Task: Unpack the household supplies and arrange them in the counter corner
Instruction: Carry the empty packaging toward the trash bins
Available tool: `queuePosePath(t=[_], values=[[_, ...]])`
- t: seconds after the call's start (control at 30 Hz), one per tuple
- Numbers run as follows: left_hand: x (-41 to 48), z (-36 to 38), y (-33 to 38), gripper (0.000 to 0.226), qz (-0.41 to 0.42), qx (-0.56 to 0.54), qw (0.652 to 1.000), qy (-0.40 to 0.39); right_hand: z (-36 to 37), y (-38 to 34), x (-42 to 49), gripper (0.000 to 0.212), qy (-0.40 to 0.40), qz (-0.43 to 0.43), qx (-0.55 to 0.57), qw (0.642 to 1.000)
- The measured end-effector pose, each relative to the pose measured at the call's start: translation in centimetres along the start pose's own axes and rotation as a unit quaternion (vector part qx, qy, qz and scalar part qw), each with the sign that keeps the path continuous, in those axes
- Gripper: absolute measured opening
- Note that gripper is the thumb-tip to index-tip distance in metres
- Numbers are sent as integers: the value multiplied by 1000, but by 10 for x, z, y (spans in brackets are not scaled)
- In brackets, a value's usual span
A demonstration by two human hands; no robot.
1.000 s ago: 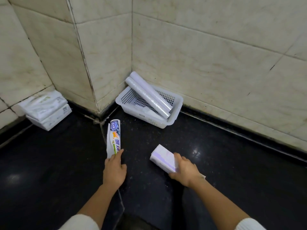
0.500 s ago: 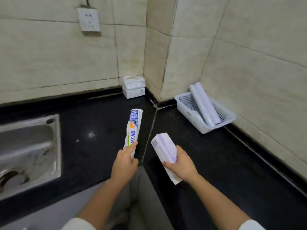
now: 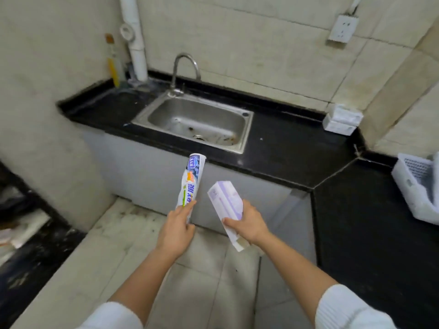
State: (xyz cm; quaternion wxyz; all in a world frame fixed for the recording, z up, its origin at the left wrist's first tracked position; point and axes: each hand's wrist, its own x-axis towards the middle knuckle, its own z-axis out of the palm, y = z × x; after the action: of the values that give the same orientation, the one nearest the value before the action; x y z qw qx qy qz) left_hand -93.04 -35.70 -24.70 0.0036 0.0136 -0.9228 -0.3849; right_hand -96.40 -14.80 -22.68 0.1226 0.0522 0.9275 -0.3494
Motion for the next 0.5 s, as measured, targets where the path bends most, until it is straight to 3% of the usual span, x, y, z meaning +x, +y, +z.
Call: queuePosePath(t=[0.33, 0.5], values=[[-229, -185, -213, 65, -159, 19, 982, 98, 246, -180, -136, 72, -140, -104, -32, 984], [-354, -262, -312, 64, -283, 0, 949, 142, 386, -256, -222, 70, -243, -159, -86, 953]])
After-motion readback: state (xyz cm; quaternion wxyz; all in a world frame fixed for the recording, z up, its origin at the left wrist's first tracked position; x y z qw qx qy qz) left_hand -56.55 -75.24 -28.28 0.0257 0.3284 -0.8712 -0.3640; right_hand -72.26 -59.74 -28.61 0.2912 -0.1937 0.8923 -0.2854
